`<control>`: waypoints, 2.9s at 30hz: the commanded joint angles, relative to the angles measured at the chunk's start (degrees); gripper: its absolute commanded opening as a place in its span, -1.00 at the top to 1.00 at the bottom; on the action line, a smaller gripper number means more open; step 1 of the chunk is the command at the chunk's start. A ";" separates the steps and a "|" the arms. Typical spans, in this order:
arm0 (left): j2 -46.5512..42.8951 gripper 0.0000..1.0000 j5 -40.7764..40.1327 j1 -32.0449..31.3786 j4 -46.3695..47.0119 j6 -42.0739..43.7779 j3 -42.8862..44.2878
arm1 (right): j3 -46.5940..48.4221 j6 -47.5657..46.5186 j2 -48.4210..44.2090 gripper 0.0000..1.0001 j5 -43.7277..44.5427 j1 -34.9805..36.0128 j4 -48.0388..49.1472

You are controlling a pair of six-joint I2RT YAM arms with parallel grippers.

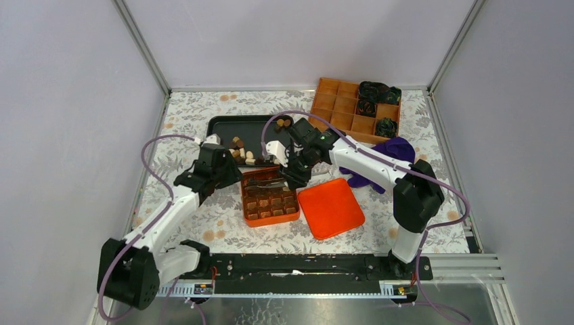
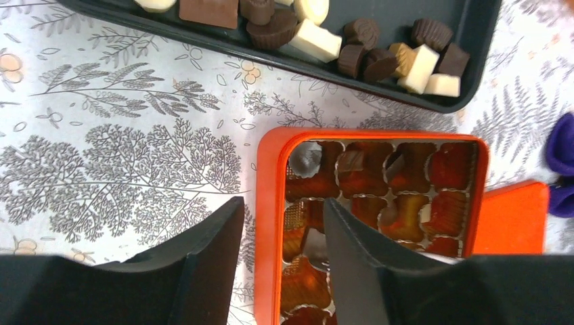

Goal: Pack the chocolate
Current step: Place the packing box at the center of the board, then place the fake chocolate in the packing box, then pick up the fake chocolate from the plate.

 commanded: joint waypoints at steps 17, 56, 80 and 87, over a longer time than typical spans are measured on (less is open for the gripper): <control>-21.29 -0.97 -3.84 1.30 2.26 0.32 2.28 | 6.84 1.32 -1.49 0.11 -3.60 0.49 -2.46; -19.10 -0.90 4.90 2.36 14.87 -5.85 -3.05 | 30.71 5.06 21.44 0.12 13.01 -17.51 -1.05; -17.35 -0.90 6.21 3.61 16.06 -6.31 -3.90 | 39.33 7.51 30.30 0.08 13.78 -16.96 -1.78; -16.86 -0.90 6.21 3.89 15.61 -6.11 -3.28 | 41.18 7.26 31.87 0.09 13.66 -16.50 -2.27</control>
